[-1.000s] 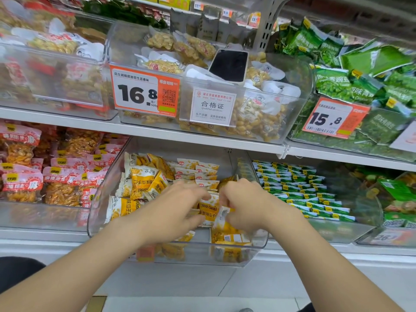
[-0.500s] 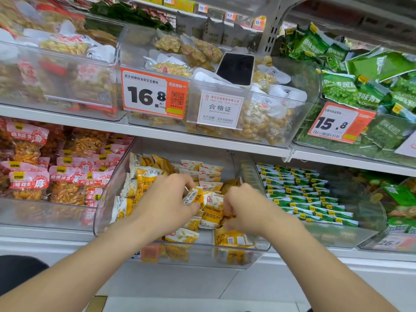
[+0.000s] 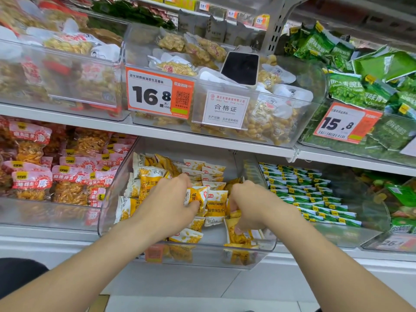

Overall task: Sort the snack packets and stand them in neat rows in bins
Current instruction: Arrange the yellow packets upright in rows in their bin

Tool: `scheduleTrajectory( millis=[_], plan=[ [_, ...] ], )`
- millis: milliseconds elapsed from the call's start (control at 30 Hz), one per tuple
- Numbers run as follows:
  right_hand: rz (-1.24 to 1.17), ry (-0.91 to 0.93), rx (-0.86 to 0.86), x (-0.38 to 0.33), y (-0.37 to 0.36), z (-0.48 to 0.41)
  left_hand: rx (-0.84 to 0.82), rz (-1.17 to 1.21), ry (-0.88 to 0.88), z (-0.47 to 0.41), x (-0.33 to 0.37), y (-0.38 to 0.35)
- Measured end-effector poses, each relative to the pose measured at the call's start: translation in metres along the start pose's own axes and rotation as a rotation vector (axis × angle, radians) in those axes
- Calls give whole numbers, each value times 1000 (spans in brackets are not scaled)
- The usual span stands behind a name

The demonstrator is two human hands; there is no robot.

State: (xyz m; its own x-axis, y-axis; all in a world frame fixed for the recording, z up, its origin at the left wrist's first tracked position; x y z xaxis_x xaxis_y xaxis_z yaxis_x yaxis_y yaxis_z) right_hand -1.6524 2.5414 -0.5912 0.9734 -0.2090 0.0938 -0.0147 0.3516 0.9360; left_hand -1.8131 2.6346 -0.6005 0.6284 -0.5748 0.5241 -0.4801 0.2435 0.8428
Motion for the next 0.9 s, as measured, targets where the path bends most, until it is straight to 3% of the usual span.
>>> scheduleTrajectory(
  millis=[233, 533, 700, 800, 900],
  plan=[
    [103, -43, 312, 11, 22, 21, 29, 32, 48, -6, 0, 5],
    [-586, -92, 778, 10, 15, -38, 253, 180, 158, -11, -8, 24],
    [-619, 110, 462, -3, 10, -63, 310, 185, 154, -9, -9, 26],
    [-636, 112, 550, 10, 18, -50, 249, 253, 160, -12, -9, 21],
    [-1013, 251, 484, 5, 17, -28, 91, 497, 197, -15, -10, 10]
  ],
)
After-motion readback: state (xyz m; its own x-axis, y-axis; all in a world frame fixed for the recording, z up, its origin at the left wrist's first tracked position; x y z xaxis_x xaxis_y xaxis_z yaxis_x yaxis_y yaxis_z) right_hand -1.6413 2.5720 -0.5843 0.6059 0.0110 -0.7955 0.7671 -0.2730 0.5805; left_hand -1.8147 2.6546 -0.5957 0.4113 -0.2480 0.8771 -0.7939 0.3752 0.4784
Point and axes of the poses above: each hand's wrist, its own z-axis away from the middle knuckle, its own y-axis out of the back of the hand, x = y × z, the point moved 6 cm from there along -z, towards the middle knuckle, and after that the axes turned 8 degrees about y, right-handed, at the moved point
